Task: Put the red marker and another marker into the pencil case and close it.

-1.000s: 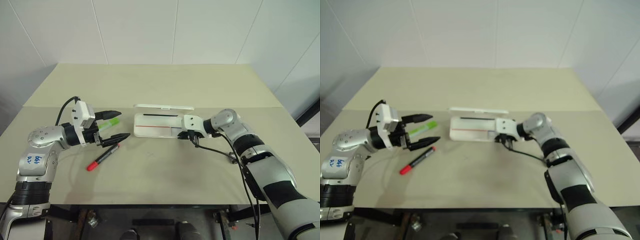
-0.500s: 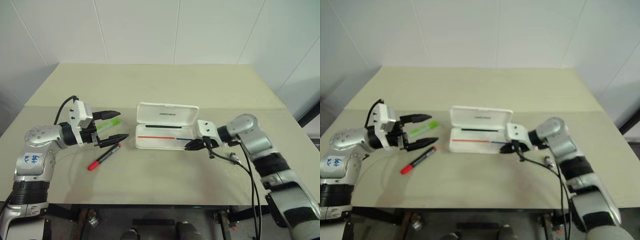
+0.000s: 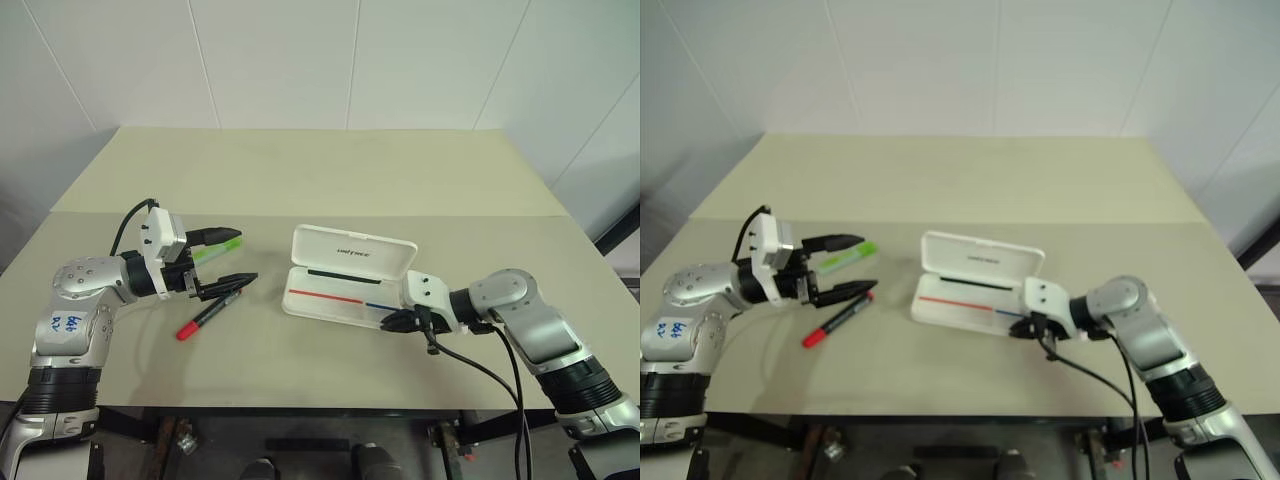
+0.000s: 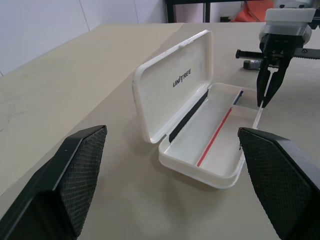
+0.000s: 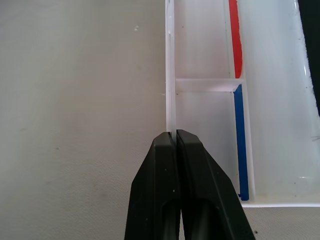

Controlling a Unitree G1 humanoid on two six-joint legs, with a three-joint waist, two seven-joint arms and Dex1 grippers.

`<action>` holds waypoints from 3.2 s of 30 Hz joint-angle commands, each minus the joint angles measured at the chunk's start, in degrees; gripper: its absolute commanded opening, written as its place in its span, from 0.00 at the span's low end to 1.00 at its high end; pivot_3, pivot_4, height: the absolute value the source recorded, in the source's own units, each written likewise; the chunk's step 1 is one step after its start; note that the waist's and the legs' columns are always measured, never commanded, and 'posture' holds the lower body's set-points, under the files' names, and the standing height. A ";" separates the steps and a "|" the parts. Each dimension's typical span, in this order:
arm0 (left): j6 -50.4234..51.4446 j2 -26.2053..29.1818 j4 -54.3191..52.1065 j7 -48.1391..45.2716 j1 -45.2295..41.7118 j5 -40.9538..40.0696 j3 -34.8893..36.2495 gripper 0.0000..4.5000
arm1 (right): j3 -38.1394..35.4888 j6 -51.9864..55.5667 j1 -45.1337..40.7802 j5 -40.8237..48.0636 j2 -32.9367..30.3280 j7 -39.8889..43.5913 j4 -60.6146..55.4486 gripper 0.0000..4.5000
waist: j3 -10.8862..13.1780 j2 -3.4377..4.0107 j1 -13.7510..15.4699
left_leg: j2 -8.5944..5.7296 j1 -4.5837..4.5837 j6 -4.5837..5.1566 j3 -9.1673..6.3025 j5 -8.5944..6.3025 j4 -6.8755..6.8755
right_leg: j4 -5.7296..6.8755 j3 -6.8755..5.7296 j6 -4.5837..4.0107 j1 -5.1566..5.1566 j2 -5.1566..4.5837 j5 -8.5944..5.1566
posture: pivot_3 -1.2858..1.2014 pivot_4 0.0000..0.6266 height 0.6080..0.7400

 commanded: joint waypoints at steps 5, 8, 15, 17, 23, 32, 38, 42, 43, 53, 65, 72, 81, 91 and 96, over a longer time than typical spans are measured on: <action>0.00 0.25 -0.99 -0.17 -0.54 -1.31 0.46 1.00 | 3.10 -10.99 -0.11 -0.82 -2.10 2.67 1.48 0.01 | 0.00 -0.01 0.06 | 0.00 0.00 0.01 0.00 -0.01 -0.03 | -0.08 -0.01 0.02 0.04 0.00 0.00 | 0.52 0.24 1.00; 0.09 0.25 -1.28 0.08 -0.30 -1.36 0.64 1.00 | 3.47 -11.36 0.12 -0.48 -1.94 3.23 1.59 0.01 | 0.00 -0.01 0.06 | 0.01 0.00 0.01 -0.01 -0.01 -0.03 | -0.09 -0.01 0.02 0.04 0.00 0.00 | 0.52 0.24 1.00; 0.41 0.21 -2.05 0.43 0.36 -1.61 0.90 1.00 | 3.95 -9.64 -1.14 -1.05 -1.63 3.16 3.44 0.01 | -0.01 -0.02 0.08 | 0.01 0.01 0.01 0.00 -0.01 -0.02 | -0.08 -0.01 0.02 0.06 0.00 0.00 | 0.52 0.24 1.00; 0.37 0.22 -1.91 0.40 0.30 -1.61 0.93 1.00 | 4.15 -8.97 -1.68 -1.29 -1.52 2.95 4.07 0.01 | -0.02 -0.03 0.07 | 0.01 0.02 0.01 0.00 -0.01 -0.01 | -0.08 -0.01 0.02 0.08 0.00 0.00 | 0.52 0.24 1.00; 0.32 0.17 -1.77 0.41 -0.04 -1.60 0.87 1.00 | 4.67 -5.40 -3.61 -1.13 -0.79 1.86 4.46 0.01 | -0.03 -0.05 0.01 | 0.01 0.04 0.02 0.00 0.00 0.02 | -0.08 -0.01 0.00 0.10 0.00 0.01 | 0.52 0.24 1.00; 0.43 0.26 -1.54 0.25 -0.48 -1.64 0.72 1.00 | 3.96 -5.05 -4.11 1.47 0.05 2.68 2.53 0.46 | -0.03 -0.05 0.06 | 0.01 0.02 0.02 -0.01 -0.01 -0.02 | -0.12 -0.01 0.00 0.08 0.00 -0.01 | 0.52 0.24 1.00; 0.55 0.32 -1.39 -0.05 -0.65 -1.87 0.77 1.00 | 3.33 -3.10 -4.55 4.52 -0.25 4.23 0.62 0.46 | -0.03 -0.05 0.08 | 0.01 0.02 0.02 0.00 -0.01 -0.02 | -0.12 -0.01 0.01 0.08 0.00 -0.01 | 0.52 0.24 1.00; 0.63 0.38 -1.50 -0.15 -0.58 -2.16 0.78 1.00 | 1.72 -0.89 -4.32 7.80 -0.91 5.21 -1.44 0.46 | -0.03 -0.05 0.07 | 0.01 0.02 0.02 -0.01 -0.01 -0.02 | -0.12 -0.01 0.01 0.07 0.00 -0.01 | 0.52 0.24 1.00; 0.64 0.47 -1.53 -0.21 -0.47 -2.27 0.78 1.00 | 1.41 -0.58 -4.22 8.20 -1.47 5.45 -1.79 0.46 | -0.03 -0.05 0.08 | 0.01 0.02 0.02 -0.01 -0.01 -0.02 | -0.12 -0.01 0.01 0.08 0.00 -0.01 | 0.52 0.24 1.00; -0.83 1.88 -0.80 -2.82 1.56 -2.91 2.10 1.00 | -9.55 -2.66 -0.61 19.92 -3.32 7.46 -3.79 0.97 | -0.03 -0.05 0.13 | 0.02 0.01 0.02 0.00 -0.01 -0.04 | -0.14 -0.01 0.01 0.08 0.00 -0.01 | 0.52 0.24 1.00; -9.93 5.54 14.04 -8.85 4.30 -1.07 5.29 1.00 | -22.30 -9.58 5.10 31.08 -1.01 4.89 -5.43 0.99 | -0.03 -0.05 -0.06 | 0.03 0.02 0.04 0.03 -0.02 -0.04 | -0.16 0.01 -0.35 0.08 0.00 -0.19 | 0.52 0.24 1.00; -10.15 6.64 13.57 -10.25 9.76 -1.42 6.06 1.00 | -20.46 -6.30 8.41 32.77 -2.65 4.91 -10.40 0.99 | -0.02 -0.05 0.21 | 0.07 0.01 0.03 0.02 -0.05 -0.10 | -0.18 -0.02 -0.34 0.06 0.00 -0.21 | 0.52 0.24 1.00; -10.94 3.53 10.25 0.84 16.28 2.24 6.02 1.00 | -19.74 -10.33 9.64 29.33 -2.25 3.75 -9.77 0.99 | -0.03 -0.05 0.58 | 0.08 0.02 0.03 0.05 -0.05 -0.08 | -0.23 0.02 -0.78 0.08 -0.02 -0.42 | 0.52 0.24 1.00; -9.72 -1.64 10.35 6.70 17.51 3.66 3.06 1.00 | -19.47 -9.98 9.06 29.04 -3.01 2.67 -10.52 0.99 | -0.03 -0.05 1.52 | 0.08 0.02 0.03 0.06 -0.04 -0.06 | -0.22 0.02 -0.65 0.08 -0.01 -0.35 | 0.52 0.24 1.00; -10.21 -3.05 12.79 11.05 16.52 5.64 2.83 0.91 | -19.84 -9.81 8.42 28.90 -3.86 2.26 -10.21 1.00 | -0.03 -0.05 1.54 | 0.07 0.02 0.03 0.06 -0.05 -0.05 | -0.23 0.02 -0.68 0.09 -0.01 -0.36 | 0.52 0.24 1.00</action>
